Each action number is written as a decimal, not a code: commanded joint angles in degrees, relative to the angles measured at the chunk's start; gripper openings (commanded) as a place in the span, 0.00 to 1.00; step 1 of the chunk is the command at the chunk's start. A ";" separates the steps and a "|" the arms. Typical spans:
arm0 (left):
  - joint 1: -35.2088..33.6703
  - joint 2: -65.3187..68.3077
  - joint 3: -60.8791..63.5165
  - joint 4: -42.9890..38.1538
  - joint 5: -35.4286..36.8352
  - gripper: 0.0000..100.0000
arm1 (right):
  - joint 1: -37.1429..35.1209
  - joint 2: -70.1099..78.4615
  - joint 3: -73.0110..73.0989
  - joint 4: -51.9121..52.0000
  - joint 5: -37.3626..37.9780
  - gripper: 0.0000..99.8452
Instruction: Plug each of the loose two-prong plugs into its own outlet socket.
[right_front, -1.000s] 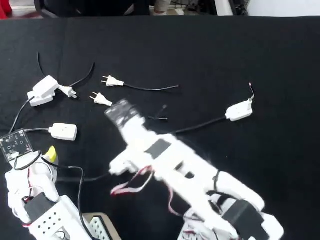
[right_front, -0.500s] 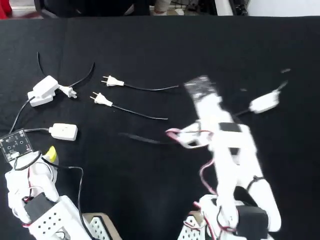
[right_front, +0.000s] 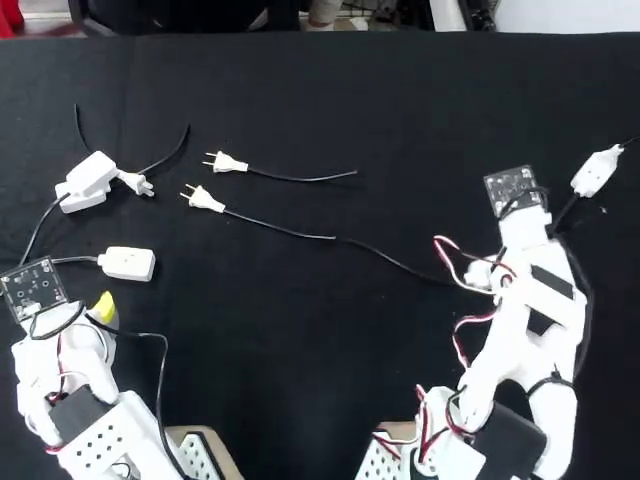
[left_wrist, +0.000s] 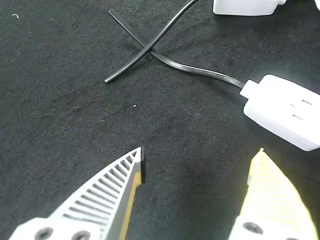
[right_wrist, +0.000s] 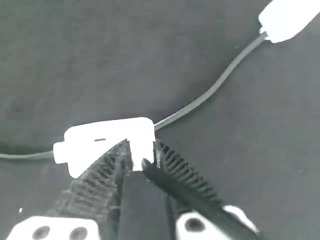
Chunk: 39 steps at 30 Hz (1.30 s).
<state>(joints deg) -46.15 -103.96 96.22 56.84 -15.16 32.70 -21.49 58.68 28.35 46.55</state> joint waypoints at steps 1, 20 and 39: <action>1.54 -0.18 -3.21 -0.53 1.41 0.33 | 0.88 -1.19 -1.63 6.59 -0.97 0.24; 19.47 0.35 -23.08 16.00 0.70 0.34 | 2.29 -14.02 -20.26 49.32 -13.54 0.19; 19.65 56.26 -42.07 -2.90 -26.55 0.36 | 3.78 -14.02 -29.76 68.75 -11.78 0.02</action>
<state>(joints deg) -27.60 -60.35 65.71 53.85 -39.43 35.78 -33.98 31.69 96.40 34.59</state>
